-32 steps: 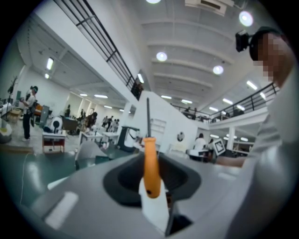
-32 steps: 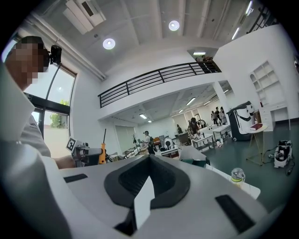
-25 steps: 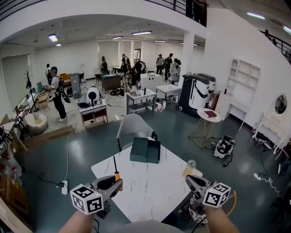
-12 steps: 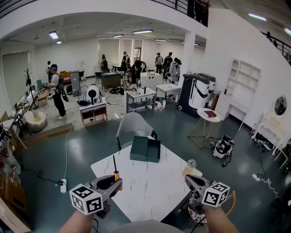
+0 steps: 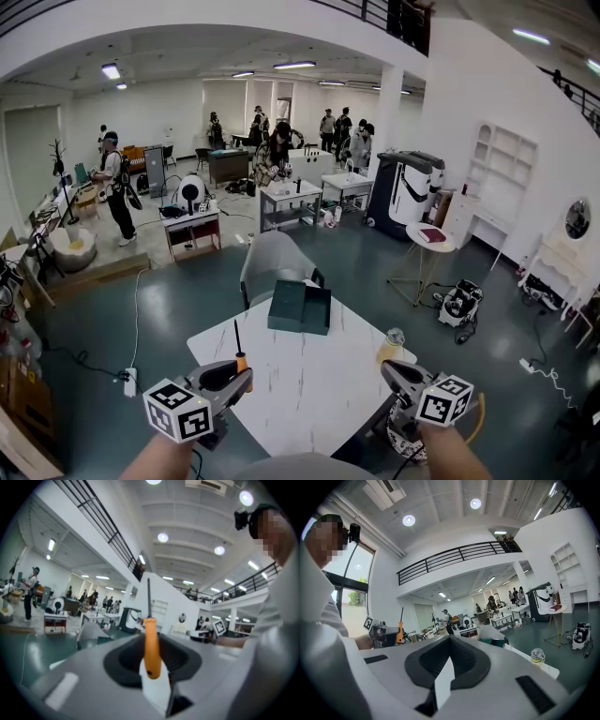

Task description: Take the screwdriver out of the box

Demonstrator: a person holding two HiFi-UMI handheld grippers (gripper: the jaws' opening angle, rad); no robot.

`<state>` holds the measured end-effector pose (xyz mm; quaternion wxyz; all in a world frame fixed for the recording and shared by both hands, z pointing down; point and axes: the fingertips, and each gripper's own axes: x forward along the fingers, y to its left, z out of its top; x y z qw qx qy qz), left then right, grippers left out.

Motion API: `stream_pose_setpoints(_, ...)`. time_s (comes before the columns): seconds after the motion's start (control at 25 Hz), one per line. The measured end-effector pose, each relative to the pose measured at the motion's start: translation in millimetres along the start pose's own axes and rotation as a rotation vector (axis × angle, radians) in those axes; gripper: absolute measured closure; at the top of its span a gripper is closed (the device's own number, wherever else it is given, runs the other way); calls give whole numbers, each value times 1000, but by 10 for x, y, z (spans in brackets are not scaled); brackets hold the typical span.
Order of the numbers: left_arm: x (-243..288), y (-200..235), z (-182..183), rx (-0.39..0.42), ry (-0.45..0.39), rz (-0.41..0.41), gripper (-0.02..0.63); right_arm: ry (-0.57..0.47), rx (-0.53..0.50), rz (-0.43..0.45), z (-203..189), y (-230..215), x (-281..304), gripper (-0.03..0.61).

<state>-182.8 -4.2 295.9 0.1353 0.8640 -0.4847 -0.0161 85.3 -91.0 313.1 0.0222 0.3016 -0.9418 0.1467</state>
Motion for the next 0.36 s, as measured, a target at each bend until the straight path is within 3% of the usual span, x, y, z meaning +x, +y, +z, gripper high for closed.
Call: stream_pose_setpoints(0.36,14,1,-2,4,7,-6,512,12,1,7,-34,-13,38,572)
